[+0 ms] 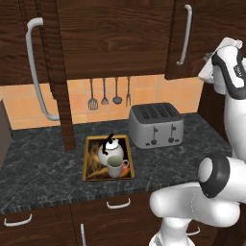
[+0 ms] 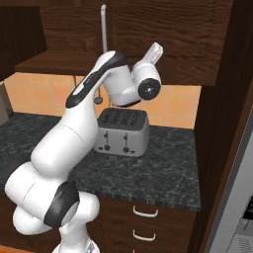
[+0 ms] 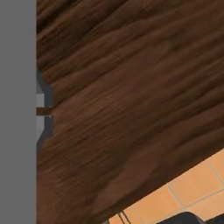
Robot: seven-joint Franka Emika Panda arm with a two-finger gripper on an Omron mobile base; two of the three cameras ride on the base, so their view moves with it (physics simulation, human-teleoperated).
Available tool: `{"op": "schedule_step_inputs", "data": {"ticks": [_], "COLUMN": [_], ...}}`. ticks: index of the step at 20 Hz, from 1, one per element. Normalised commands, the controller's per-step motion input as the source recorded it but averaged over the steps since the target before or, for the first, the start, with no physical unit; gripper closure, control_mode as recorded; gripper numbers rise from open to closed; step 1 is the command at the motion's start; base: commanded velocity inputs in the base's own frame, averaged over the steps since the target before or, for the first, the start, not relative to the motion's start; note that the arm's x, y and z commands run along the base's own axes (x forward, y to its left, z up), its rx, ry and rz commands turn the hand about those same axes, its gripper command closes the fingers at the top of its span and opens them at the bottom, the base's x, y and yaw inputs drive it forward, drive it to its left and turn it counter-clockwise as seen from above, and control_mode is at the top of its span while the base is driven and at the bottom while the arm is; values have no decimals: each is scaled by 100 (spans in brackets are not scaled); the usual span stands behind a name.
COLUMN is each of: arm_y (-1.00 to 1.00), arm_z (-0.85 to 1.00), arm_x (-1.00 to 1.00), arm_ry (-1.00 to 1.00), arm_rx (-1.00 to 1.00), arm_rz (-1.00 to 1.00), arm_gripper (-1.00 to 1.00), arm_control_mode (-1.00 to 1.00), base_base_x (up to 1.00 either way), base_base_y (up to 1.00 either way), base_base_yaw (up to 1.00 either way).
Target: Pick the kettle from the counter and place it on the tray. Then pick the mug from the cabinet and place it on the tray. Then close the cabinet doors.
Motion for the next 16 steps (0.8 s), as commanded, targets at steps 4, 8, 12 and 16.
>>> {"op": "schedule_step_inputs", "data": {"ticks": [4,8,12,16], "arm_y": [15,2,0,-12], "arm_z": [-34,-28,-20,-3], "arm_x": [100,100,100,34], "arm_ry": [0,0,4,13], "arm_rx": [0,0,0,-1], "arm_rz": [-13,-12,-10,-2], "arm_gripper": [100,100,100,100], "arm_control_mode": [-100,-100,-100,-100], "base_base_x": [0,0,0,0], "base_base_y": [0,0,0,0], "base_base_yaw": [0,0,0,0]}}
